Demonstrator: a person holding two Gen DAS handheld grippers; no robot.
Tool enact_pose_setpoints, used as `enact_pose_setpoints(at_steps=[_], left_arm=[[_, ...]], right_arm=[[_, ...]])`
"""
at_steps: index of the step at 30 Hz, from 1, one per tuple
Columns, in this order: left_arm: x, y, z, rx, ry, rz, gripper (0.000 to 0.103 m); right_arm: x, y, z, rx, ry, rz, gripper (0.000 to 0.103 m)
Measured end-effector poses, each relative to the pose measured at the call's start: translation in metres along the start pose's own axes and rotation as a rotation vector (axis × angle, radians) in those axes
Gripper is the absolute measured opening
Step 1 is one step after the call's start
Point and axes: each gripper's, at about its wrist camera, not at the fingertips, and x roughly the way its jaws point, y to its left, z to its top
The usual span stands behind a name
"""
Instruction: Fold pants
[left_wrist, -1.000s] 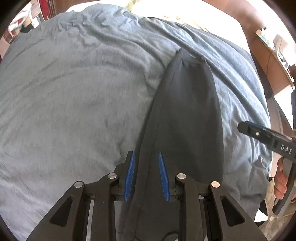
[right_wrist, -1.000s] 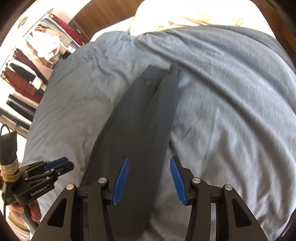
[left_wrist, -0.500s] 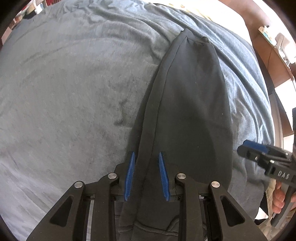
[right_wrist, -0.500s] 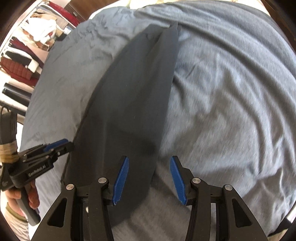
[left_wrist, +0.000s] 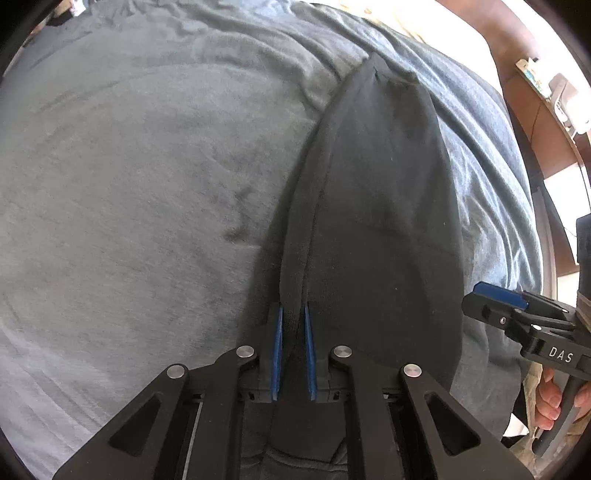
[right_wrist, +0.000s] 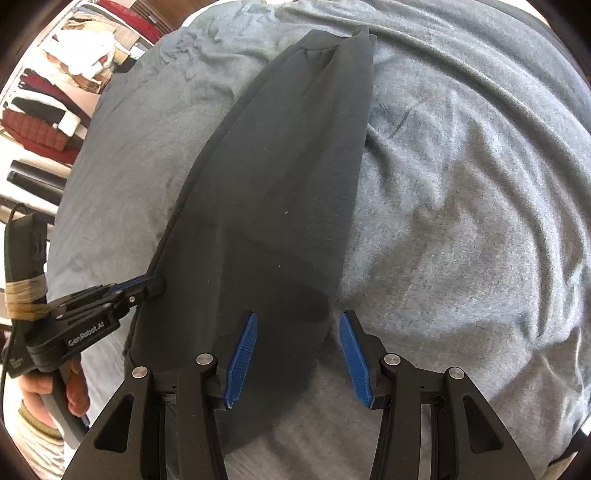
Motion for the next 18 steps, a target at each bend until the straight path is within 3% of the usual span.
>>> enact_pose_setpoints(at_steps=[14,18], left_arm=[[0.016,0.019,0.001,-0.030,0.010,0.033,0.013],[0.016,0.021,0.001,-0.017,0.013,0.051,0.020]], right_arm=[[0.011,0.011,-0.001,-0.026,-0.001,-0.036,0.047],[0.015,0.006,-0.003,-0.021,0.008,-0.057,0.047]])
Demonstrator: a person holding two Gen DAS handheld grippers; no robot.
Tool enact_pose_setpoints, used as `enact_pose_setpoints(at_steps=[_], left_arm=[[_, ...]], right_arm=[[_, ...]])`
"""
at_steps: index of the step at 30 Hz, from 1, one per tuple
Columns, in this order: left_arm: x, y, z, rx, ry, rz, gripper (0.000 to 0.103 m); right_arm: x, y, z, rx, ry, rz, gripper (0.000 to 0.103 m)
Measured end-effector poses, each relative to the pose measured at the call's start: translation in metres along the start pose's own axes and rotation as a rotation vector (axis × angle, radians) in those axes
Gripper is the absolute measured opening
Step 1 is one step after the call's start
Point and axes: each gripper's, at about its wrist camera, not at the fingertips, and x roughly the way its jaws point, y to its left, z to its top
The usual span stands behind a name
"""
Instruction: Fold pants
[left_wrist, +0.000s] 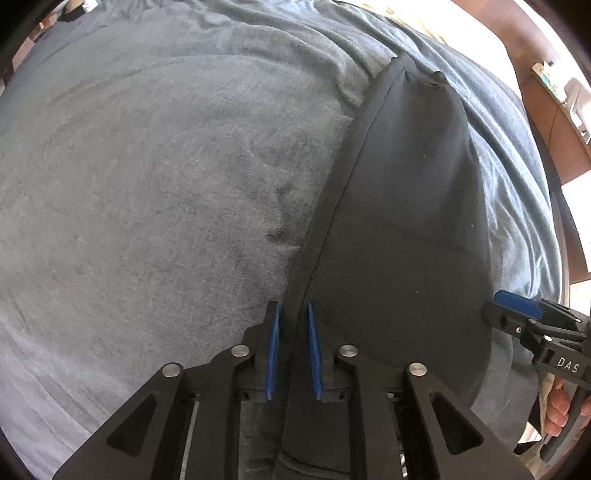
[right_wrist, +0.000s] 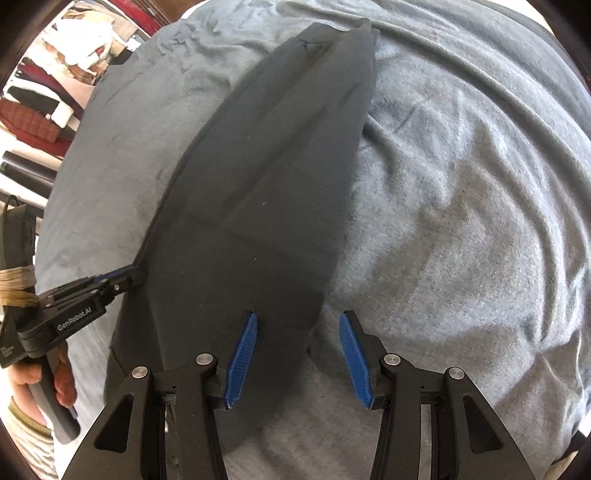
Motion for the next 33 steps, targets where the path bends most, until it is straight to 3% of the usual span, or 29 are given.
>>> enact_pose_setpoints(at_steps=[8,11,13,16,24,29,33], left_arm=[[-0.009,0.001,-0.002,-0.018,-0.011,0.051,0.029],[-0.018,0.000,-0.004,-0.024,-0.024,0.087,0.033],[-0.032,-0.003,-0.008,-0.014,-0.048,0.156,0.035],[-0.052,-0.005,-0.015,0.000,-0.082,0.221,0.034],[-0.083,-0.001,-0.051,-0.045,-0.082,0.185,0.034],[-0.068,0.001,-0.067,-0.088,-0.042,0.090,0.034],[-0.059,-0.001,-0.080,-0.084,-0.021,0.075,0.034]], right_arm=[[-0.002,-0.001,-0.003,-0.005,0.002,-0.061,0.047],[-0.007,-0.005,-0.005,-0.006,0.002,-0.121,0.047],[-0.011,-0.011,-0.007,0.003,0.000,-0.167,0.047],[-0.019,-0.015,-0.007,0.017,-0.007,-0.161,0.047],[-0.046,-0.002,-0.027,-0.023,-0.036,-0.042,0.047],[-0.044,0.007,-0.048,-0.050,-0.006,0.003,0.047],[-0.045,0.007,-0.061,-0.050,0.003,0.011,0.047]])
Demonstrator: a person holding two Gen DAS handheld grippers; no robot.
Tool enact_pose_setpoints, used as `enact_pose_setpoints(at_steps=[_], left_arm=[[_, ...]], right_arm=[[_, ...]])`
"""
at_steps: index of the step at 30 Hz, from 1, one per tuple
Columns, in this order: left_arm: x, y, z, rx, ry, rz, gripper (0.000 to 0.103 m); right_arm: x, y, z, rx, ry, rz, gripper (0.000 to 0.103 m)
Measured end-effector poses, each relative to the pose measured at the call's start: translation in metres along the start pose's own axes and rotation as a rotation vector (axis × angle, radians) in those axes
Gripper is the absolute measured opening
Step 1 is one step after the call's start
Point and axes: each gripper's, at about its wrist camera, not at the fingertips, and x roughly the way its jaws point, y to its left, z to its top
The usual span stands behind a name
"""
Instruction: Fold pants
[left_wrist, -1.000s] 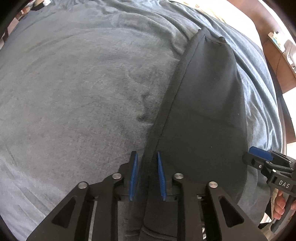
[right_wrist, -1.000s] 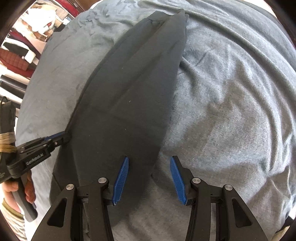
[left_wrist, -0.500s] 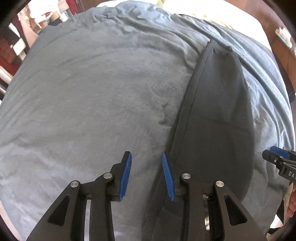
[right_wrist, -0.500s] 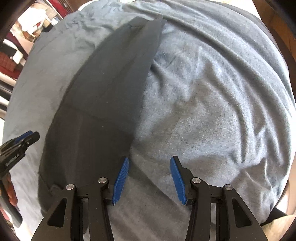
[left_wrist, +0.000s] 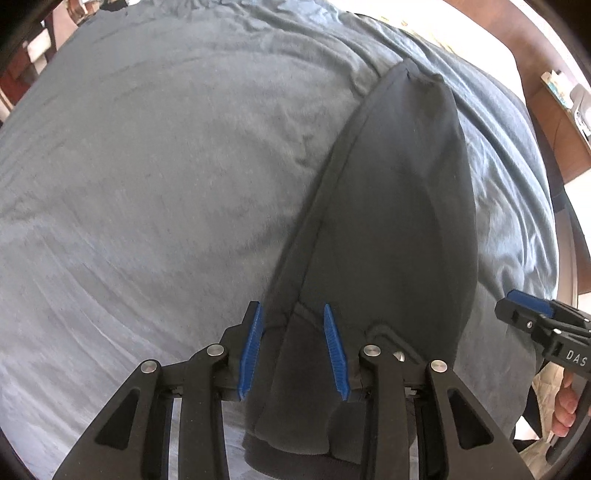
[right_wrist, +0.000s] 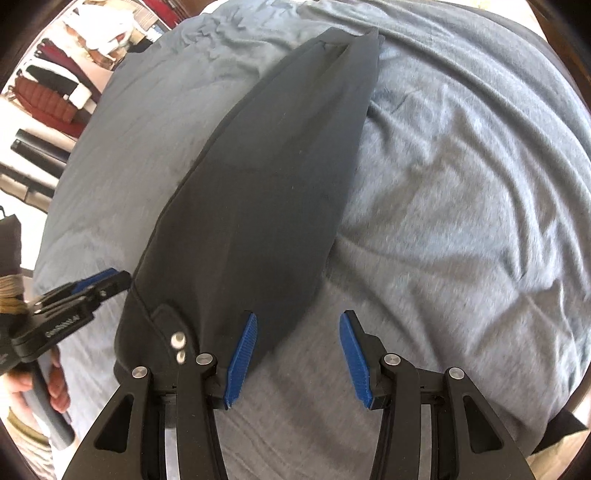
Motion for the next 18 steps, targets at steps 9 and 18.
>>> enact_pose_setpoints(at_steps=[9,18], left_arm=[[0.015,0.004,-0.008,-0.006,0.027,0.034,0.011],[-0.004,0.017,-0.012,-0.047,-0.052,0.067,0.010]], right_arm=[[0.003,0.014,-0.018,-0.007,0.004,0.005,0.047],[0.005,0.029,-0.022,-0.008,-0.026,0.043,0.047]])
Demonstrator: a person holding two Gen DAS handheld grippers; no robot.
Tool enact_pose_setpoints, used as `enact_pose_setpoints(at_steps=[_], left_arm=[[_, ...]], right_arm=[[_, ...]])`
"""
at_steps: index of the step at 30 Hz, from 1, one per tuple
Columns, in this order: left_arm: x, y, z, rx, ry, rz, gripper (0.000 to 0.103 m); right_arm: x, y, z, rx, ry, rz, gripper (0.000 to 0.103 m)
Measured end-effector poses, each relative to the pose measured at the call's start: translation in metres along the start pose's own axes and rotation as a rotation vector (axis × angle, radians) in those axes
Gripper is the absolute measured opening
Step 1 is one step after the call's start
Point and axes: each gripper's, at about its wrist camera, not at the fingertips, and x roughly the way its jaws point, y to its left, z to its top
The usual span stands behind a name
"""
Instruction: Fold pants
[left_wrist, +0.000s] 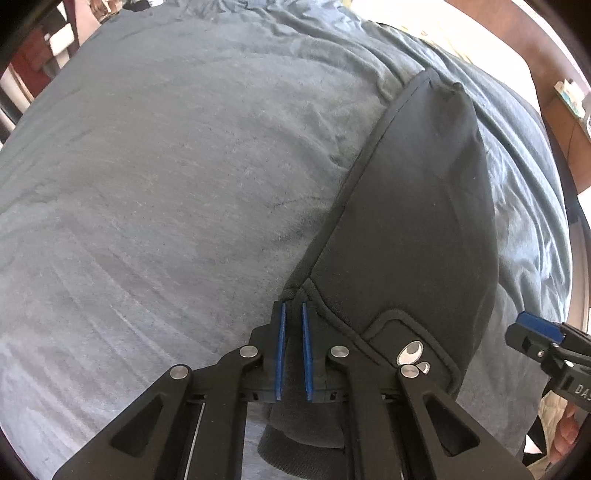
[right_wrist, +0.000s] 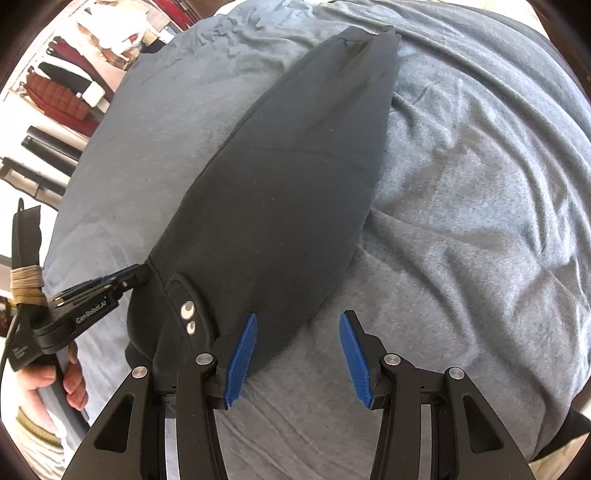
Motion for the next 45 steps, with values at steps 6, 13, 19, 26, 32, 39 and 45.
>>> enact_pose_setpoints(at_steps=[6,13,19,26,32,39,45], left_arm=[[0.018,0.000,0.000,-0.005,0.032,0.023,0.010],[0.023,0.002,-0.001,-0.036,0.031,0.071,0.030],[-0.007,0.002,-0.002,-0.069,-0.021,0.144,0.041],[-0.053,-0.018,-0.001,-0.088,-0.131,0.142,0.044],[-0.072,-0.058,0.022,-0.053,-0.198,0.089,0.044],[-0.075,-0.108,0.067,0.028,-0.238,0.026,0.045],[-0.069,-0.146,0.114,0.095,-0.254,-0.016,0.044]], right_arm=[[0.008,0.002,0.002,-0.010,0.004,-0.006,0.047],[0.016,-0.003,0.003,0.009,0.012,-0.025,0.047],[0.005,-0.010,0.005,0.022,-0.024,-0.029,0.047],[-0.025,-0.022,0.018,0.012,-0.105,0.006,0.059],[-0.055,-0.049,0.046,-0.004,-0.187,0.016,0.059],[-0.075,-0.087,0.095,0.037,-0.247,0.013,0.059],[-0.091,-0.116,0.130,0.039,-0.302,0.019,0.059]])
